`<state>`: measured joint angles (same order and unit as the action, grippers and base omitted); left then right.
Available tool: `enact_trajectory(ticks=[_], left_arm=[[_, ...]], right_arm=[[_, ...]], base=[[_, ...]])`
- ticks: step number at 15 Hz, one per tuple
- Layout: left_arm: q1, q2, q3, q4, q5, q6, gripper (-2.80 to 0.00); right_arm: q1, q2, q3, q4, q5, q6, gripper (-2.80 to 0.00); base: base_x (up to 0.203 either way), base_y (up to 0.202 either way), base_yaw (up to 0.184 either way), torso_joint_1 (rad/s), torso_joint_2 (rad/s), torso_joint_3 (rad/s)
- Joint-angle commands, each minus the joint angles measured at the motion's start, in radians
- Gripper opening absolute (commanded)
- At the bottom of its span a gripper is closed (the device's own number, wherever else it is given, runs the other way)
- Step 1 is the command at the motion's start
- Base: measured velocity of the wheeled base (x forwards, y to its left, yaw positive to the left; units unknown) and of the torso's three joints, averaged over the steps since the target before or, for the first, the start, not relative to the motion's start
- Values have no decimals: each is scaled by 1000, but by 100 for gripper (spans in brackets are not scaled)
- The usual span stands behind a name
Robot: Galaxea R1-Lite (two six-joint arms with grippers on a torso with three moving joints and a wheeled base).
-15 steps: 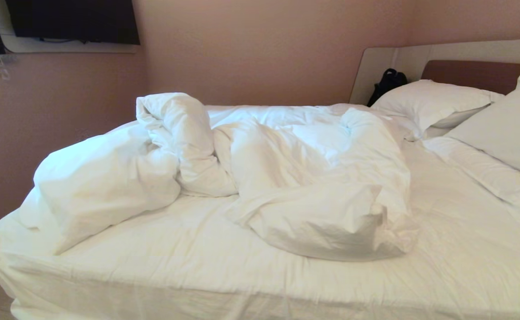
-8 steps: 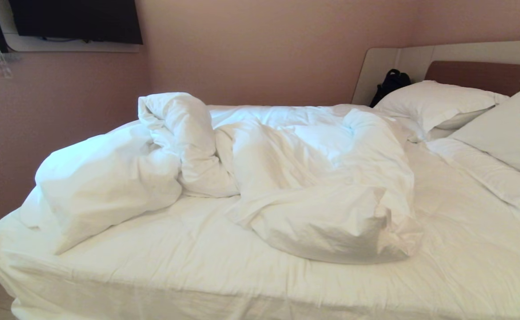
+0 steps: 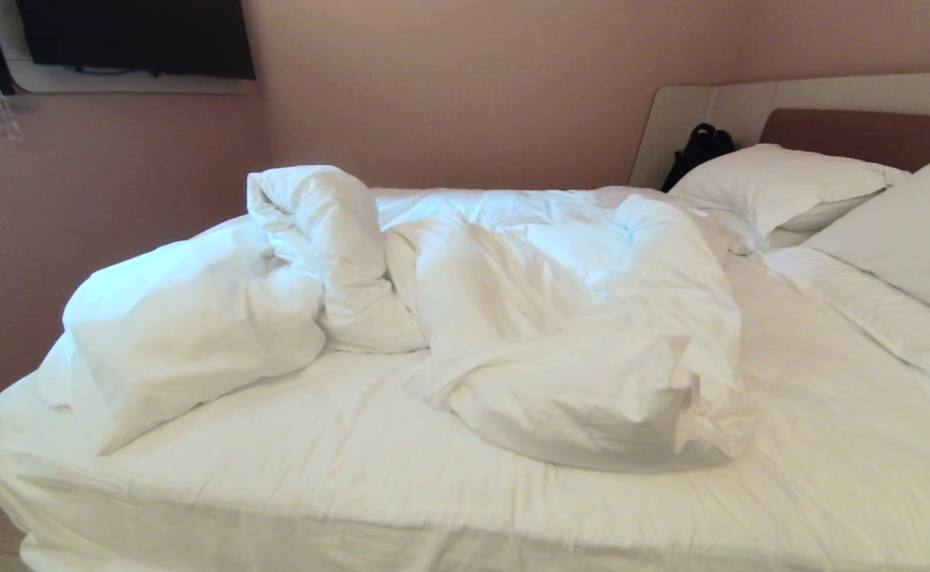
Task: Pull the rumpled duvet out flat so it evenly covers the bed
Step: Hold the folded corner of the quilt
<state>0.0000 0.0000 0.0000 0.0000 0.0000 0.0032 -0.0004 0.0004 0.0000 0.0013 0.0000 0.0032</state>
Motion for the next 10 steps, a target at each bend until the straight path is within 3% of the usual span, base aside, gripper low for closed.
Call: enact_trajectory(ticks=[1, 10], left_arm=[[0, 0, 0, 0, 0, 0, -280], [0, 0, 0, 0, 0, 0, -280]], right_arm=[[0, 0, 0, 0, 0, 1, -280], [0, 1, -22, 3, -5, -45, -280]], base=[[0, 0, 0, 0, 0, 0], [0, 0, 0, 0, 0, 0]])
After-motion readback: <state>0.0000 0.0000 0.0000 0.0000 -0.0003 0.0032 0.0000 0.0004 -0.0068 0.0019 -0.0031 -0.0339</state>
